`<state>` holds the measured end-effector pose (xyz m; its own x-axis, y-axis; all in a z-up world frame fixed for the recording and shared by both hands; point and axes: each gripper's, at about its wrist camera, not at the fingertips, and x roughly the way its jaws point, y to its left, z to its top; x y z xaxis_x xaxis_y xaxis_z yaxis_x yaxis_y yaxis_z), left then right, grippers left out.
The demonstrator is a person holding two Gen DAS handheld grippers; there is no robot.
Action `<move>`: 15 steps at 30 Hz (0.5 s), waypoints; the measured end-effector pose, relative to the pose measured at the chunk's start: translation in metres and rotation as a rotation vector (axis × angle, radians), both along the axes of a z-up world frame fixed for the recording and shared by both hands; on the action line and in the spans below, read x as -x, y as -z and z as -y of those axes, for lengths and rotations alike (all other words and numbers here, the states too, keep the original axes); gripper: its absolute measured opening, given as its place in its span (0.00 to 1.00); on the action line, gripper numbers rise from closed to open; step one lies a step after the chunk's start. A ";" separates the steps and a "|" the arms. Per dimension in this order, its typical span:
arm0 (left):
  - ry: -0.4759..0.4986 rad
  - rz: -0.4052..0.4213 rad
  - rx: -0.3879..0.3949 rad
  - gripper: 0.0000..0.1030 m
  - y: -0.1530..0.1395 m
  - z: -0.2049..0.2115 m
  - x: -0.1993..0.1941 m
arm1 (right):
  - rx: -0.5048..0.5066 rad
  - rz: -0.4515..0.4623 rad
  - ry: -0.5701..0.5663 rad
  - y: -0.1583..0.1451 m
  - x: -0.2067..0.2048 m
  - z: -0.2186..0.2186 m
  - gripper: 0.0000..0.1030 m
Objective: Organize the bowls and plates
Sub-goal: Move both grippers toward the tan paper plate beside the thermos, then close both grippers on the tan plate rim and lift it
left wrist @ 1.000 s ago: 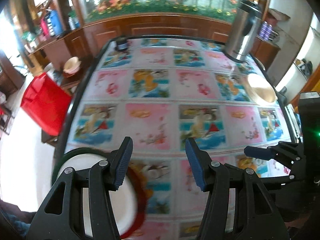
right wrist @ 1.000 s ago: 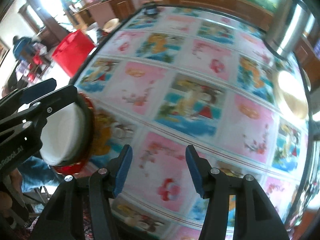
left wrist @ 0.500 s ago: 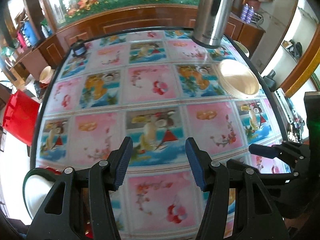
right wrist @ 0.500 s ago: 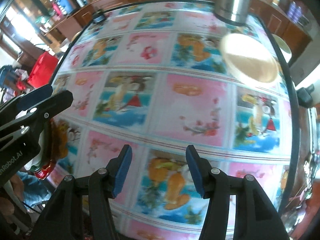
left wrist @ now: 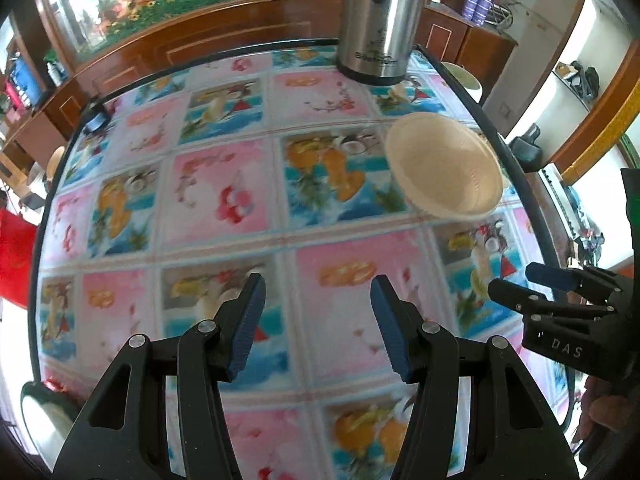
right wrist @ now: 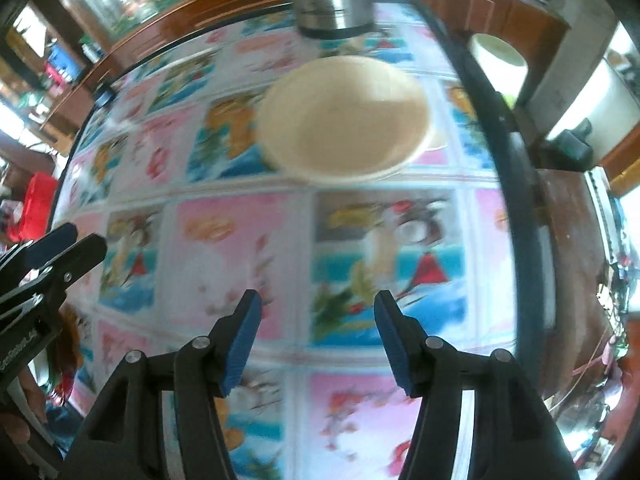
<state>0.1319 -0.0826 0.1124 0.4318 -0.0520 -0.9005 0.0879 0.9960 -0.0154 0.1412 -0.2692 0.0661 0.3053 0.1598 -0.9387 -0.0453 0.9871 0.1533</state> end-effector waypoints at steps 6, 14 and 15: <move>-0.008 -0.026 0.019 0.53 0.012 0.023 -0.038 | 0.012 0.006 0.029 0.005 -0.026 0.027 0.58; -0.017 -0.038 0.037 0.53 0.024 0.052 -0.086 | 0.023 0.035 0.044 0.002 -0.067 0.049 0.60; -0.017 -0.046 0.042 0.53 0.026 0.055 -0.092 | 0.027 0.038 0.045 0.002 -0.072 0.051 0.60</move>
<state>0.2237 -0.1377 0.0862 0.3907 -0.0832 -0.9168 0.0696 0.9957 -0.0607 0.2133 -0.3202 0.0640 0.3474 0.1203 -0.9300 -0.0061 0.9920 0.1261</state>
